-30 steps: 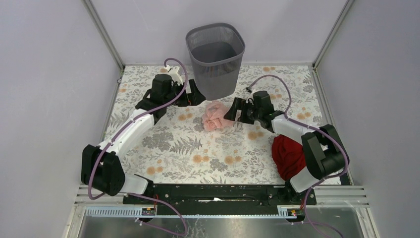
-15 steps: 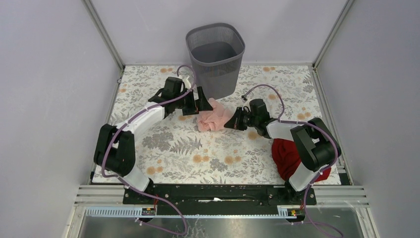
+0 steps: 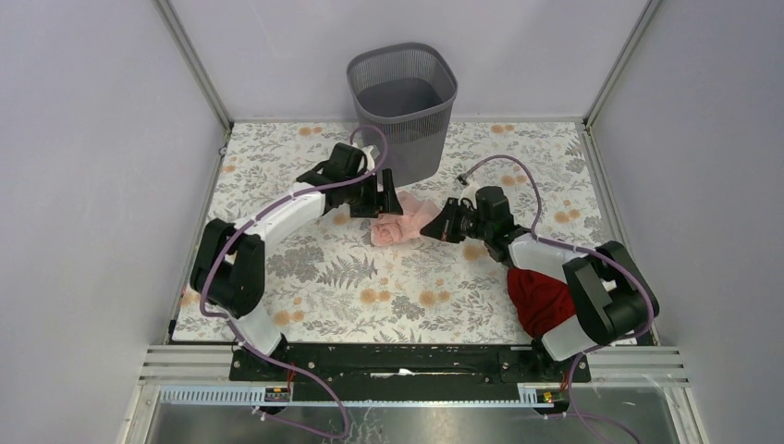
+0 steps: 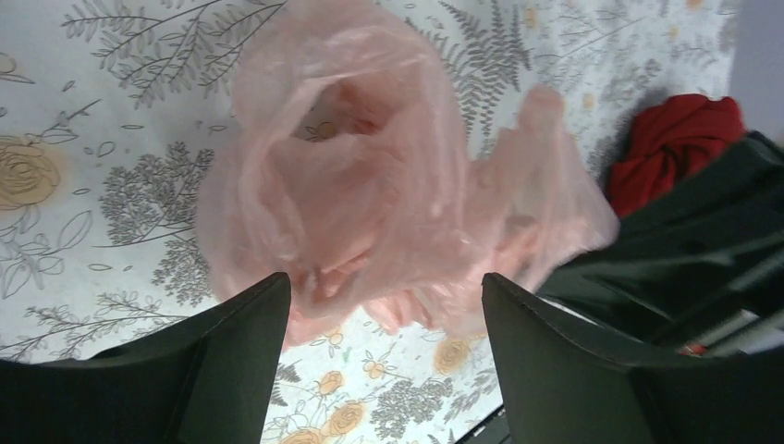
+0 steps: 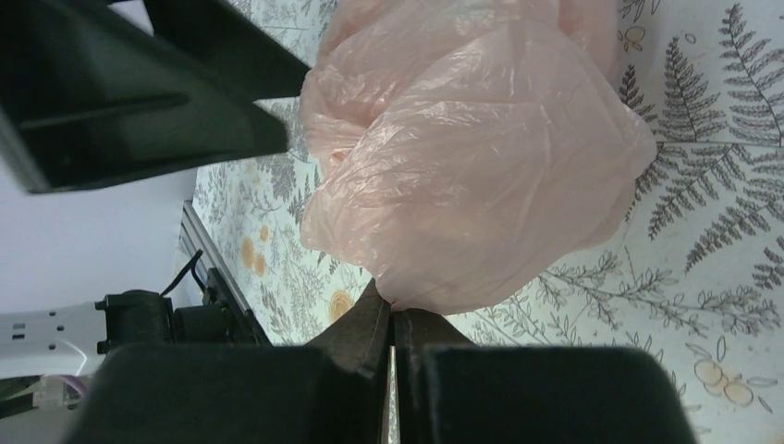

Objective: Put the trash bags into the trash bin

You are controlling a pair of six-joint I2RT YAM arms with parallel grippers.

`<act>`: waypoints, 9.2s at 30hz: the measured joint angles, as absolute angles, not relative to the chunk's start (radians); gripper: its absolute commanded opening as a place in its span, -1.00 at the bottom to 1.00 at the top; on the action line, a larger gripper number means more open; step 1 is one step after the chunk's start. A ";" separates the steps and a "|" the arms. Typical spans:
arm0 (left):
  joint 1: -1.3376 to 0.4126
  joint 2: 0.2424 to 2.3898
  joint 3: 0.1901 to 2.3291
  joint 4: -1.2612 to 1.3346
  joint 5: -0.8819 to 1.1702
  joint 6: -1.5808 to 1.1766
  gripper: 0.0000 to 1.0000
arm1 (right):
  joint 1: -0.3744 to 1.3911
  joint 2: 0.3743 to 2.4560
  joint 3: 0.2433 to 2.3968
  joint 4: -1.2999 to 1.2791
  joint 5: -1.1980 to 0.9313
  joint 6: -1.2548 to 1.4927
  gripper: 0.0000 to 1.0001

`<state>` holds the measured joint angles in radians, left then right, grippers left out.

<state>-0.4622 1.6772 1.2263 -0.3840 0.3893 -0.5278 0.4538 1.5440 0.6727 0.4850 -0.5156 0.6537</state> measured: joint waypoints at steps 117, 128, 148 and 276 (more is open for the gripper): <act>-0.644 0.469 0.415 -0.531 -0.190 -0.999 -1.00 | 1.108 1.563 0.913 -0.026 0.050 0.555 0.60; -0.644 0.394 0.355 -0.517 -0.241 -1.042 -1.00 | 1.105 1.308 0.804 0.027 0.063 0.544 0.99; -0.644 0.394 0.315 -0.498 -0.237 -1.066 -1.00 | 1.058 1.187 0.585 0.134 -0.021 0.520 0.22; -0.636 0.578 0.525 -0.589 -0.205 -0.899 -1.00 | 0.439 1.779 0.757 0.469 -0.495 0.351 0.18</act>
<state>-0.6365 0.5777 0.5251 -0.5888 -0.2047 -0.8993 0.4393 1.7794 0.7567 0.4690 -0.4946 0.3508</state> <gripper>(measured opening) 0.003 0.673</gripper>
